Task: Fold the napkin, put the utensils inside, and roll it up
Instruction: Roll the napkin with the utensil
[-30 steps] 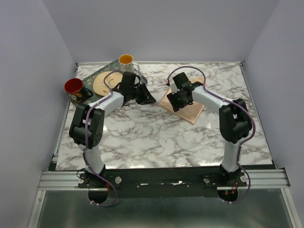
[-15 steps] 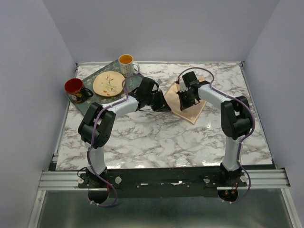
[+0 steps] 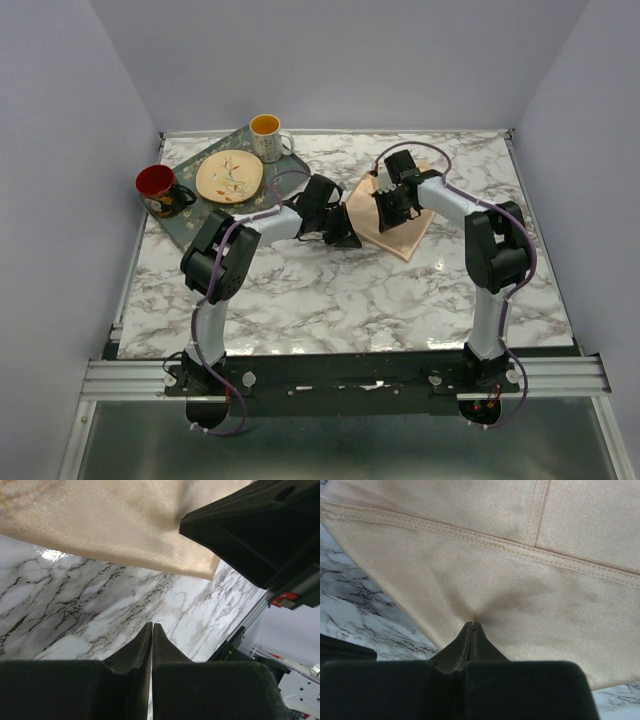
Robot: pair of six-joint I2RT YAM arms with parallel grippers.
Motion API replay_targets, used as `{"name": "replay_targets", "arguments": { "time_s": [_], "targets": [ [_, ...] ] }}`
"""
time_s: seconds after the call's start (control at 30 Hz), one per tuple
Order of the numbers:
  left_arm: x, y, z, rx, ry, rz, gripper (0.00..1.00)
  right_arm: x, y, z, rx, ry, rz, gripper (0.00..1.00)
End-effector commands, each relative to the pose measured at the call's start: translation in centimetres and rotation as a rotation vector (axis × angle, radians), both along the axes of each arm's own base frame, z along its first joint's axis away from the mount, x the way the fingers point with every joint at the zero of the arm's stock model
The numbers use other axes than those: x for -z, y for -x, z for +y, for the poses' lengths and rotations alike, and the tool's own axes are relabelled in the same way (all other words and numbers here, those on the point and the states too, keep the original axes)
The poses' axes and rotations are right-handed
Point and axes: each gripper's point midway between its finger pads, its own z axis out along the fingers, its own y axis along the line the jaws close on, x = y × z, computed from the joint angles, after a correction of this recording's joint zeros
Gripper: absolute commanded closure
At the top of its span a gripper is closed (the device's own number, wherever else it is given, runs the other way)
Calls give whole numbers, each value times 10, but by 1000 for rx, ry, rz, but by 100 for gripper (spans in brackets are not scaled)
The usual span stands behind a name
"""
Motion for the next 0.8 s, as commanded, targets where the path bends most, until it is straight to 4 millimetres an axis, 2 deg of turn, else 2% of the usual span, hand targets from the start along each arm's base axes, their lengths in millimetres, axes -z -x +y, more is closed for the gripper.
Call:
{"name": "replay_targets", "arguments": {
  "time_s": [0.0,0.3,0.57,0.6,0.7,0.77],
  "targets": [
    [8,-8,-4,-10,-21,-5,89,-21,-14,3,14,-30,-56,99],
    [16,-12,-7,-10,-28,9,89,0,-22,-8,7,38,-33,99],
    [23,-18,-7,-19,-52,8,89,25,-7,-7,-6,34,38,99],
    [29,-18,-7,-19,-60,15,89,27,-6,-8,-4,36,38,99],
    [35,-23,-8,-23,-68,17,89,24,-10,-11,6,50,24,99],
    [34,-25,-9,-22,-70,13,90,14,-15,-9,5,46,-1,99]
  ]
}}
